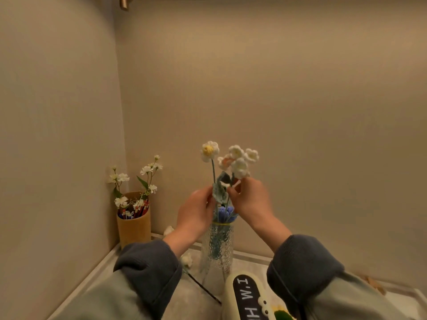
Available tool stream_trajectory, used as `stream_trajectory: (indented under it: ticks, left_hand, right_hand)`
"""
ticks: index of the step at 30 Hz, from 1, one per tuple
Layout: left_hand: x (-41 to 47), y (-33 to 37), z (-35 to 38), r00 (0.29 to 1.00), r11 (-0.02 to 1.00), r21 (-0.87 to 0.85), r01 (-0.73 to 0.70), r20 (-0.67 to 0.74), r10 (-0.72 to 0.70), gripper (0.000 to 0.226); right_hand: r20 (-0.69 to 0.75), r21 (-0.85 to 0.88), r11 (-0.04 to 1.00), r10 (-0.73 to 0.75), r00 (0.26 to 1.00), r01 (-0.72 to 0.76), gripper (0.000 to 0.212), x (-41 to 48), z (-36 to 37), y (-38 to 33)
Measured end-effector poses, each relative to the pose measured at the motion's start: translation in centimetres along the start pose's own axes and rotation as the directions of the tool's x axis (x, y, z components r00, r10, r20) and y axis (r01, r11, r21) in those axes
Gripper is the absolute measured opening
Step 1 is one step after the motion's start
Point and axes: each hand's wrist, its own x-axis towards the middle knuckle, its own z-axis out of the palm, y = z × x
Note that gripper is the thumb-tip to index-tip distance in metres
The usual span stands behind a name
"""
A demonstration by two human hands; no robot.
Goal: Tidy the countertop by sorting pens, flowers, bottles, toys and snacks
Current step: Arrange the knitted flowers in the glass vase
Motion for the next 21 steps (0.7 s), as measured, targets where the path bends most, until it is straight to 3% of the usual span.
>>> stream_trajectory:
  ticks: [11, 15, 17, 21]
  left_hand:
    - [-3.2, -0.4, 1.3, 0.998, 0.968, 0.244, 0.051, 0.031, -0.061, 0.025]
    - [-3.9, -1.0, 1.7, 0.997, 0.985, 0.165, 0.059, 0.03, -0.064, 0.031]
    - [-4.5, -1.8, 1.9, 0.999, 0.992, 0.117, 0.052, 0.006, -0.053, 0.038]
    - [-6.9, -3.6, 2.3, 0.992, 0.99, 0.065, 0.124, -0.003, -0.124, 0.056]
  right_hand:
    - [0.154, -0.033, 0.999, 0.039, 0.987, -0.034, 0.012, -3.7, 3.0, 2.0]
    - [0.118, 0.037, 0.997, 0.064, 0.991, -0.069, 0.014, -4.8, 3.7, 3.0]
    - [0.101, 0.108, 0.991, 0.065, 0.993, -0.076, 0.004, -5.7, 3.9, 3.6]
    - [0.146, 0.209, 0.967, 0.118, 0.982, -0.147, 0.02, -8.3, 4.0, 4.5]
